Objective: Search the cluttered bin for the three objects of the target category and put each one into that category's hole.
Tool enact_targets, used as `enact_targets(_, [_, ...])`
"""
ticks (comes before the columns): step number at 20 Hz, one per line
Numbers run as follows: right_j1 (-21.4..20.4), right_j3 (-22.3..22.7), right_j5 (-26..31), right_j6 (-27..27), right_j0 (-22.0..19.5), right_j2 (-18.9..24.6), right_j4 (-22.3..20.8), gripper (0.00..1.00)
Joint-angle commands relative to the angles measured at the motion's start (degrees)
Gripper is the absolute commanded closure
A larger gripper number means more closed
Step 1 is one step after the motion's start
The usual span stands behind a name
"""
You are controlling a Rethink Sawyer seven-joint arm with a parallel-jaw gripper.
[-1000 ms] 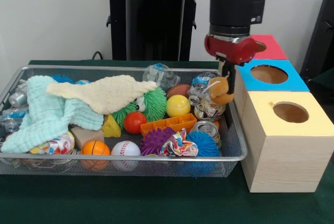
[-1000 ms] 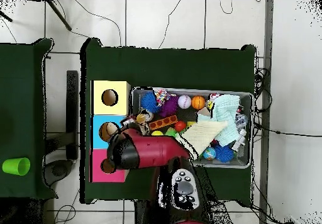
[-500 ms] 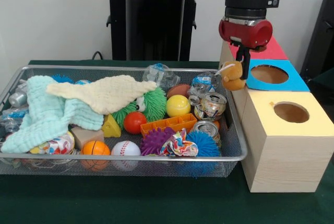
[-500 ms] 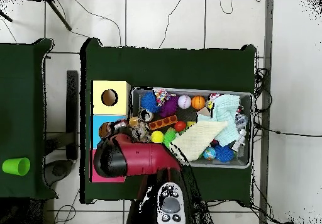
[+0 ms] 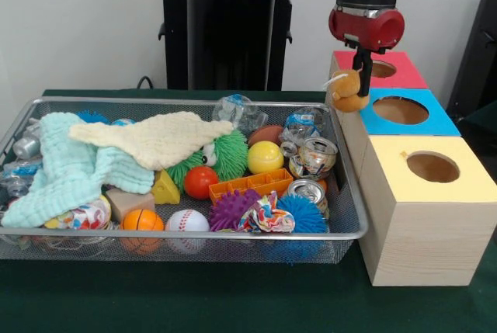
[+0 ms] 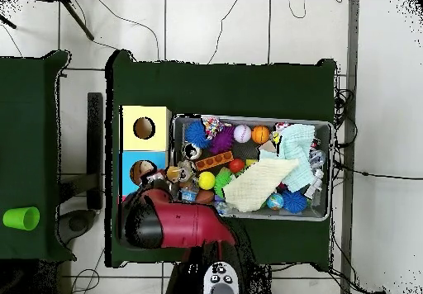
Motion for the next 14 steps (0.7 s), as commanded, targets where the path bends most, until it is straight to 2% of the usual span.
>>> enact_targets(1, [-2.5,5.5,2.9,8.3,-0.6,2.3,4.9,1.0])
enact_targets(6, [-3.5,5.6,4.4,7.8,-0.1,1.6,6.7,1.0])
enact_targets(14, [-4.9,7.6,3.9,7.9,0.3,1.2,9.1,1.0])
